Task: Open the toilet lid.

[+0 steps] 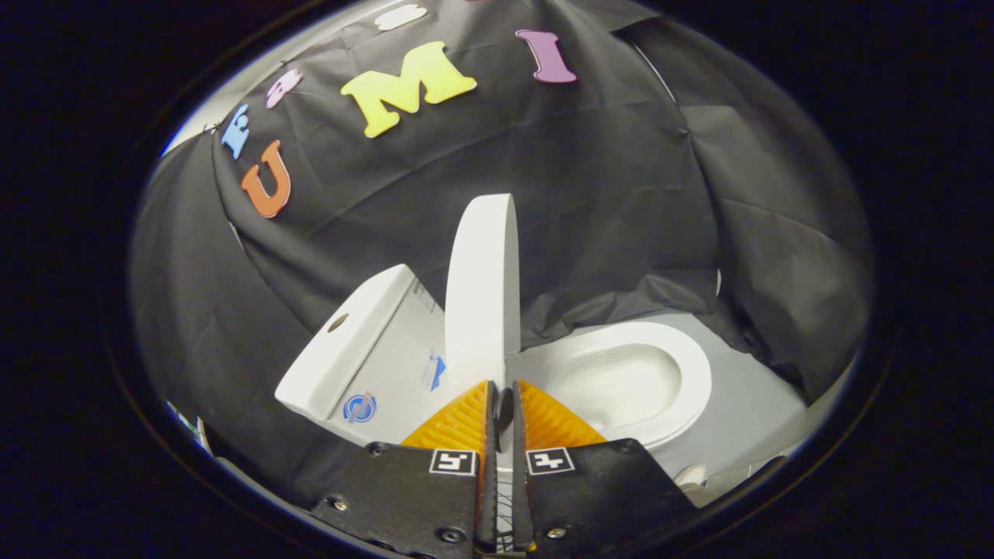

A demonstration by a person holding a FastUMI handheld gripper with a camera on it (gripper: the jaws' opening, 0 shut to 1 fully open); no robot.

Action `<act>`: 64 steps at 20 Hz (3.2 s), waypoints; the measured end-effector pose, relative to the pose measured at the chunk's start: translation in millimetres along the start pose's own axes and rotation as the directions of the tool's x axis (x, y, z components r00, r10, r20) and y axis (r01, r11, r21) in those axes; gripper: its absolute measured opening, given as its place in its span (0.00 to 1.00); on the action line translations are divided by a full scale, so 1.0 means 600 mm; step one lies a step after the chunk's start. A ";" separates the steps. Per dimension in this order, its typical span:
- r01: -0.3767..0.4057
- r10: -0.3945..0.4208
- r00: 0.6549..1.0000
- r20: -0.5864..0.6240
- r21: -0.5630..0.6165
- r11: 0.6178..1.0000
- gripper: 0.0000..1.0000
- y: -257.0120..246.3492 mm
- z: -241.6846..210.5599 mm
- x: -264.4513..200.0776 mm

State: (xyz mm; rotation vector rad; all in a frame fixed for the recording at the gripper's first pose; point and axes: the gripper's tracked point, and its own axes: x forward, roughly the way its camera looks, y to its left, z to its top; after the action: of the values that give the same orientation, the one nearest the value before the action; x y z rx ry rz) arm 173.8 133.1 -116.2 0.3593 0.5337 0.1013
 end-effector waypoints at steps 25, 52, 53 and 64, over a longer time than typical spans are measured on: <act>0.016 -0.026 0.999 -0.036 -0.263 0.965 0.14 0.007 -0.016 0.007; -0.118 0.121 0.992 -0.017 -0.404 0.907 0.65 0.003 0.000 -0.004; -0.129 0.131 0.991 -0.021 -0.391 0.911 0.65 0.004 -0.002 -0.007; -0.103 0.159 0.975 0.154 -0.320 0.942 0.86 -0.028 0.045 -0.022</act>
State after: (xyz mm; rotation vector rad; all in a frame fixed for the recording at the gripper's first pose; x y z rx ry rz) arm 176.5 106.9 -94.7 0.0935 0.3091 0.2772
